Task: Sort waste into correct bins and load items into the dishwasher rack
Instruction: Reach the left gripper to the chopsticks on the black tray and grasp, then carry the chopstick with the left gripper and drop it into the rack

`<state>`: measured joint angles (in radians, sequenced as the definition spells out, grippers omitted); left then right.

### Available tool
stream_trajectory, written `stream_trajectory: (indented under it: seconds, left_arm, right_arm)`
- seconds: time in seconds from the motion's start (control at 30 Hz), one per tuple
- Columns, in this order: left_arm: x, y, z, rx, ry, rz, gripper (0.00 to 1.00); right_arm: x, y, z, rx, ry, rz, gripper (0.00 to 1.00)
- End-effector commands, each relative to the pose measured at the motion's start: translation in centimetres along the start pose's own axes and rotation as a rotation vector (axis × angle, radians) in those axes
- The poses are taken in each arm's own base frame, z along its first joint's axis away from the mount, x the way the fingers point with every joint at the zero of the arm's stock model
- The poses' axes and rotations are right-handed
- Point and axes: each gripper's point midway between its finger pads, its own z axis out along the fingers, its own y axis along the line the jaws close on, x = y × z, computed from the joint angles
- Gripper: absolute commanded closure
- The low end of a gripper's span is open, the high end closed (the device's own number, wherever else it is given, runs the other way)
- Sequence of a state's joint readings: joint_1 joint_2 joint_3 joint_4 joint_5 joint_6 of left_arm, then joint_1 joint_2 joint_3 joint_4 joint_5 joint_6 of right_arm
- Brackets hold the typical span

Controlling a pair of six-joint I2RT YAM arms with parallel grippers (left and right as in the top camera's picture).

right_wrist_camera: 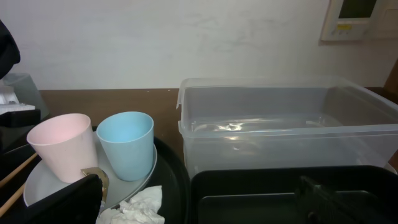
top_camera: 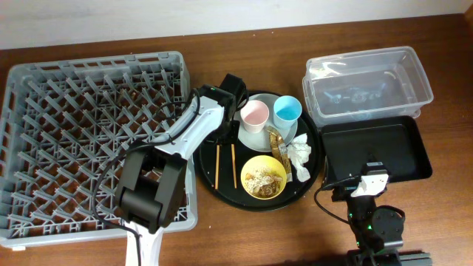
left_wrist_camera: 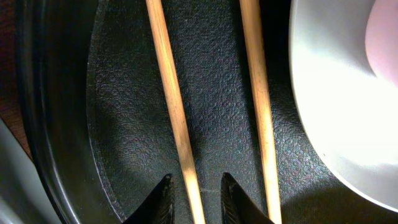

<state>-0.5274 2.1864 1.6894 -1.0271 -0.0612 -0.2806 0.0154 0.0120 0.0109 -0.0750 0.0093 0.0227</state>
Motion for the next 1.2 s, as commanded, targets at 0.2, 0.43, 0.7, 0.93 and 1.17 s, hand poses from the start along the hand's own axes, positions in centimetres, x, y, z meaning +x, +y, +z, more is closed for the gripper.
stream_trajectory:
  seconds: [0.2, 0.43, 0.7, 0.93, 1.17]
  left_arm:
    - [1.3, 0.5, 3.1, -0.024, 0.014, -0.010, 0.84]
    - [0.1, 0.3, 1.7, -0.017, -0.012, -0.013, 0.99]
    - [-3.9, 6.4, -15.1, -0.047, -0.215, -0.138, 0.99]
    - [-0.9, 14.2, -13.7, -0.129, -0.086, -0.298, 0.99]
    - [-0.3, 14.0, -8.6, -0.136, -0.049, -0.293, 0.99]
  right_arm:
    - [0.3, 0.0, 0.0, -0.001, 0.006, -0.001, 0.02]
    - [0.3, 0.0, 0.0, -0.001, 0.006, -0.001, 0.01]
    - [0.3, 0.0, 0.0, -0.001, 0.006, -0.001, 0.01]
    - [0.3, 0.0, 0.0, -0.001, 0.006, -0.001, 0.01]
    - [0.3, 0.0, 0.0, -0.001, 0.006, -0.001, 0.01]
